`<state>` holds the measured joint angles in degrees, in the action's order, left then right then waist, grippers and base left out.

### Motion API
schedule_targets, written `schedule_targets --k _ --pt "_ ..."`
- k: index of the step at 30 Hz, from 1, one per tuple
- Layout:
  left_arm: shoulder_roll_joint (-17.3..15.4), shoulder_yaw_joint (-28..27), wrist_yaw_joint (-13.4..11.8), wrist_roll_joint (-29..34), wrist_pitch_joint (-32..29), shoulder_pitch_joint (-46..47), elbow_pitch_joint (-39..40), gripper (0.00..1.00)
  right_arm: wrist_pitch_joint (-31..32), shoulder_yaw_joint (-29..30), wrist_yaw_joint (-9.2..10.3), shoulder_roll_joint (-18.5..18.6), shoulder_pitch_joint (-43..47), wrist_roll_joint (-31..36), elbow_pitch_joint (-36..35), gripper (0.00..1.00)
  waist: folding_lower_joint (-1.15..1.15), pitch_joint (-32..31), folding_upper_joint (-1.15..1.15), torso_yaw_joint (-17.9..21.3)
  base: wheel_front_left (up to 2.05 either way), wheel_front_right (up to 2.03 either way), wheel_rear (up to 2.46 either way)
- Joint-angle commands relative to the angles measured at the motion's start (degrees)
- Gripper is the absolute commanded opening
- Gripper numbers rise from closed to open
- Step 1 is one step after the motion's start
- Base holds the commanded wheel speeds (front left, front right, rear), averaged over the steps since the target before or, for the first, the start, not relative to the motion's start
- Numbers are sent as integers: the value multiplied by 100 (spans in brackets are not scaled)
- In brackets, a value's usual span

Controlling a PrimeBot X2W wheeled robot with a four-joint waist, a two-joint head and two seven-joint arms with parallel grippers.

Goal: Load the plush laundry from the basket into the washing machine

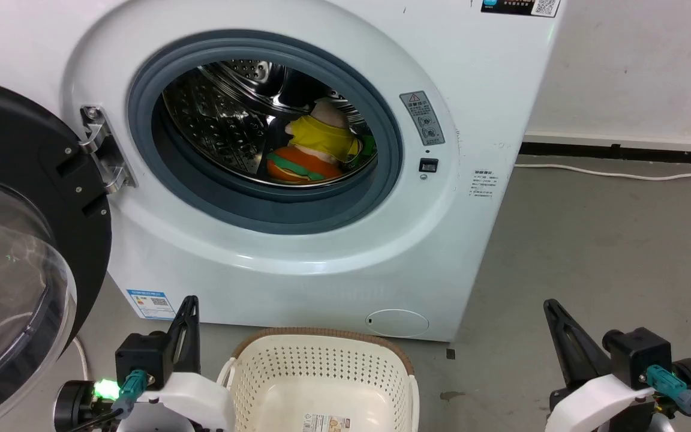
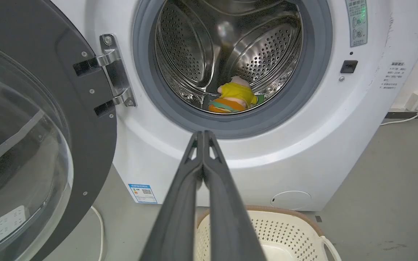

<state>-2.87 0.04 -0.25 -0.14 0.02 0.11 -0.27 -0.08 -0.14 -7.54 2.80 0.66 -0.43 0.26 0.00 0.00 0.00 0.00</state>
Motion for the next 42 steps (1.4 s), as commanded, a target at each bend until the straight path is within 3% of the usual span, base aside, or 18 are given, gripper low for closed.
schedule_targets --k 1,42 --pt "0 -4 25 14 -2 -11 27 0 8 14 5 8 -66 43 -26 0 0 0 0 0 0 0 0" --pt "0 -4 25 14 -2 -11 27 0 8 14 5 8 -66 43 -26 0 0 0 0 0 0 0 0"
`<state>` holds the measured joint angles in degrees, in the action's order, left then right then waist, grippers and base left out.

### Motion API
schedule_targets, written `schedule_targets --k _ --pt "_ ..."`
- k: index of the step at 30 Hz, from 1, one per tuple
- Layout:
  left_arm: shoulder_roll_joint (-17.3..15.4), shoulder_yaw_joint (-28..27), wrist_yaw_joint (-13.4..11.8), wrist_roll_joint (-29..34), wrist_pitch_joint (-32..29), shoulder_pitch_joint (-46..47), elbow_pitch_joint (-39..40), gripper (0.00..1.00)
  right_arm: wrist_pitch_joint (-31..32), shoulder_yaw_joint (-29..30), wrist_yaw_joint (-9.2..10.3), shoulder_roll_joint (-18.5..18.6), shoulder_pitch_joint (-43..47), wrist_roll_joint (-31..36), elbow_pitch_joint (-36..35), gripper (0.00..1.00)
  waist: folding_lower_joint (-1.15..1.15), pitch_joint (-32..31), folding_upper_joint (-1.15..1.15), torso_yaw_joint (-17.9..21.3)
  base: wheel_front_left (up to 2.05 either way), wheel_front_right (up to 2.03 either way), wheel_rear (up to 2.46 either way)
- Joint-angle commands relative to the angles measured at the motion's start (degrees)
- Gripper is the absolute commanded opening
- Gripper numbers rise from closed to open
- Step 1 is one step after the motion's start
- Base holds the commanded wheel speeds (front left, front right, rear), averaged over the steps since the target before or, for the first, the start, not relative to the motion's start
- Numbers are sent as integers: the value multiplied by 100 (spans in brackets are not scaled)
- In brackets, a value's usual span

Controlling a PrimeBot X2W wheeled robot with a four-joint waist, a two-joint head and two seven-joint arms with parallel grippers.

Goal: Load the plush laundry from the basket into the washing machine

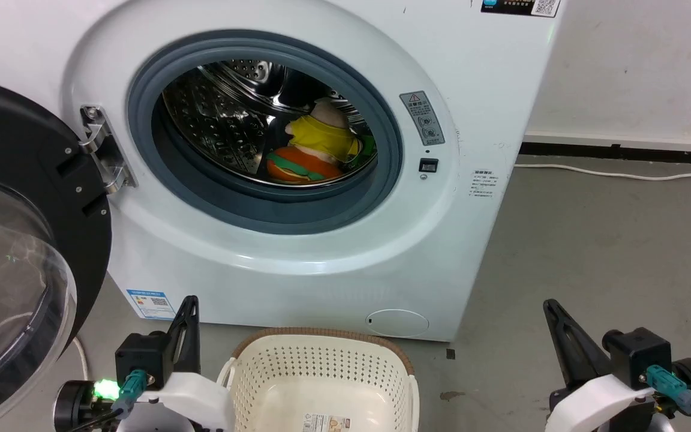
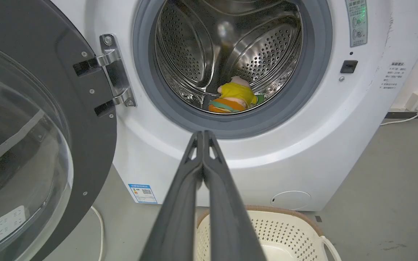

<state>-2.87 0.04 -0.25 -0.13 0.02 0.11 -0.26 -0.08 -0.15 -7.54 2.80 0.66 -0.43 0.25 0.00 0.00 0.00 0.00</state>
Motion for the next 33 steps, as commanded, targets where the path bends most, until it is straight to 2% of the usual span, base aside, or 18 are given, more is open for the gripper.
schedule_targets --k 1,33 --pt "0 -4 25 13 -2 -11 26 0 8 15 5 8 -66 43 -25 0 0 0 0 0 0 0 0" --pt "0 -4 25 13 -2 -11 26 0 8 15 5 8 -66 43 -25 0 0 0 0 0 0 0 0"
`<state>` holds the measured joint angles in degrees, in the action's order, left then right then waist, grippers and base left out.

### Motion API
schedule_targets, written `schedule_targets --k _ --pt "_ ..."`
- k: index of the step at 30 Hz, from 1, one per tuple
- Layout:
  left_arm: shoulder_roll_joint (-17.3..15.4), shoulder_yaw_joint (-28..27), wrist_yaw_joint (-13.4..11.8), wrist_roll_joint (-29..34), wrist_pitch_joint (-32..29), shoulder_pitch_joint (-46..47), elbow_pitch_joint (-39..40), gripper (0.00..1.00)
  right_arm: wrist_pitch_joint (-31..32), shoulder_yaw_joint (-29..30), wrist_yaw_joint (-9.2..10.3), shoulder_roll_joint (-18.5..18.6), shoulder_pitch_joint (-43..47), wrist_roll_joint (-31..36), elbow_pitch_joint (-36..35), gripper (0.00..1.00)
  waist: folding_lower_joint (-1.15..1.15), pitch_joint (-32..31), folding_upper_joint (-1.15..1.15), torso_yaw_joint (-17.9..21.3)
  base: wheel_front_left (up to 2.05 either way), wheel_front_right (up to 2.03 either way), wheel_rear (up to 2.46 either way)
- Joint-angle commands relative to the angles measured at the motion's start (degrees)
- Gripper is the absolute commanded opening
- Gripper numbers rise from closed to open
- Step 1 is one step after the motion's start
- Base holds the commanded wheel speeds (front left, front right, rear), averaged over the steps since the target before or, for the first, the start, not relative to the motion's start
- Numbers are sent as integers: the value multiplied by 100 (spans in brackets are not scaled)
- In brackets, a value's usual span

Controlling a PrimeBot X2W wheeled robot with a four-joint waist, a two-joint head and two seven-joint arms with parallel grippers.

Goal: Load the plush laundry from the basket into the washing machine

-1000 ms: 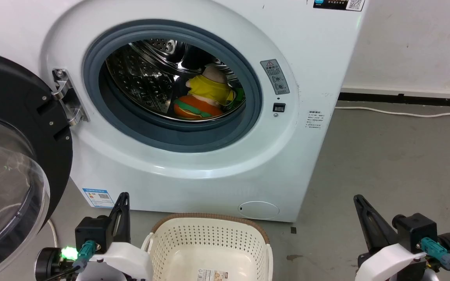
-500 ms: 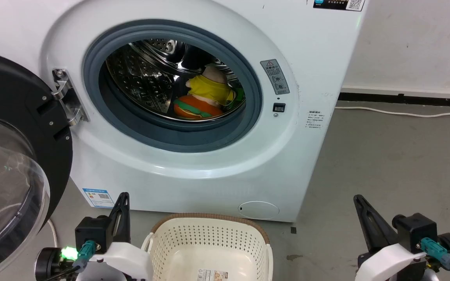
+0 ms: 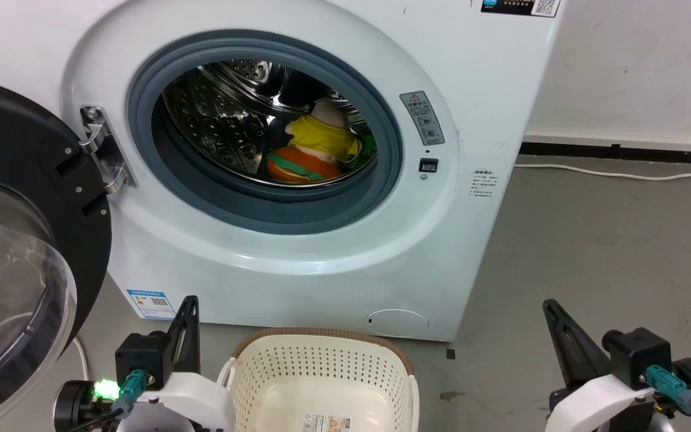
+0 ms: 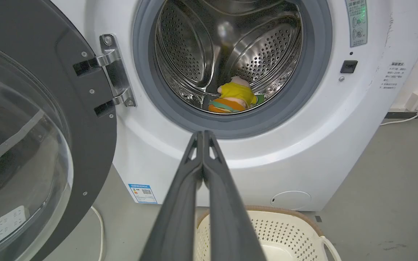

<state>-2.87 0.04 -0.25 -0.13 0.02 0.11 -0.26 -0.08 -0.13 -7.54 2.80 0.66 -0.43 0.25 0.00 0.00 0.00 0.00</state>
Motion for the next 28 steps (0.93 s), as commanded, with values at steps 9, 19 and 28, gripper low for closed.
schedule_targets --k 9,19,28 --pt "0 -4 25 13 -2 -11 26 0 8 13 5 8 -66 43 -25 0 0 0 0 0 0 0 0" --pt "0 -4 25 13 -2 -11 26 0 8 13 5 8 -66 43 -25 0 0 0 0 0 0 0 0" --pt "0 -4 25 13 -2 -11 26 0 8 13 5 8 -66 43 -25 0 0 0 0 0 0 0 0"
